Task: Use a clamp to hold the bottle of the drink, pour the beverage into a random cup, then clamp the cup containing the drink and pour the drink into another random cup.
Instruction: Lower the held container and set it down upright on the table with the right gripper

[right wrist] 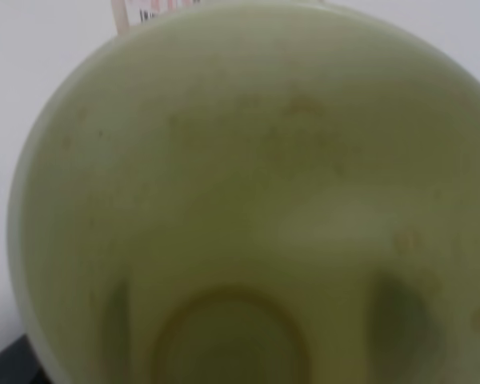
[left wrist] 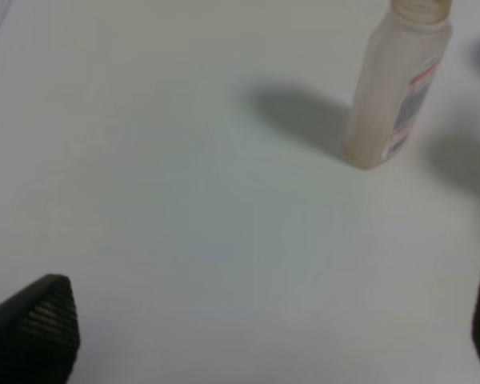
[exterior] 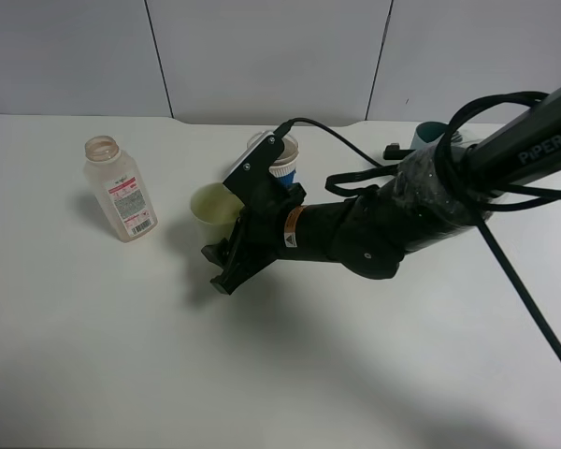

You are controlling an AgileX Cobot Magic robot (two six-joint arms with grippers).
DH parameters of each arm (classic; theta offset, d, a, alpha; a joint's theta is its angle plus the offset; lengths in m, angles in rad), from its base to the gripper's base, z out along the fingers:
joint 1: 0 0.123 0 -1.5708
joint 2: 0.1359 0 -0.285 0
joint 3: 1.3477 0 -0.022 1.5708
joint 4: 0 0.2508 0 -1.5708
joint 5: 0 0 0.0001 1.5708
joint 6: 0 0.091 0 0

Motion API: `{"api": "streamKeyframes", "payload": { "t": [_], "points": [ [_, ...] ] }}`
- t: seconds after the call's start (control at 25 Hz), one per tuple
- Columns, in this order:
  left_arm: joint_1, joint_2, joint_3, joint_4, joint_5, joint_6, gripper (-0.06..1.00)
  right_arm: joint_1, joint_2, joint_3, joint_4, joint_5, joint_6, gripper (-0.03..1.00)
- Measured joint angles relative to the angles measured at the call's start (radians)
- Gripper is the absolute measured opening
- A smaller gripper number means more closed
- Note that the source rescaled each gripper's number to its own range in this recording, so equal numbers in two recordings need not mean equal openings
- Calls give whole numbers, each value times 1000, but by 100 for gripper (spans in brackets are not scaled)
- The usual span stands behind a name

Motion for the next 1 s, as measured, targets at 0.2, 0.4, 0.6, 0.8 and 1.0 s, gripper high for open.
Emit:
{"api": "streamKeyframes", "payload": {
  "t": [0.2,0.4,0.6,0.8,1.0],
  "points": [
    [0,0,0,-1,0,0,100,0,0,0,0,4,0,2],
    [0,0,0,-1,0,0,100,0,0,0,0,-5,0,2],
    [0,0,0,-1,0,0,100,0,0,0,0,-31,-18,2],
    [0,0,0,-1,0,0,100,-9,5,0,0,-37,-49,2],
    [0,0,0,-1,0,0,100,-24,18,-1,-7,-52,-53,2]
  ]
}}
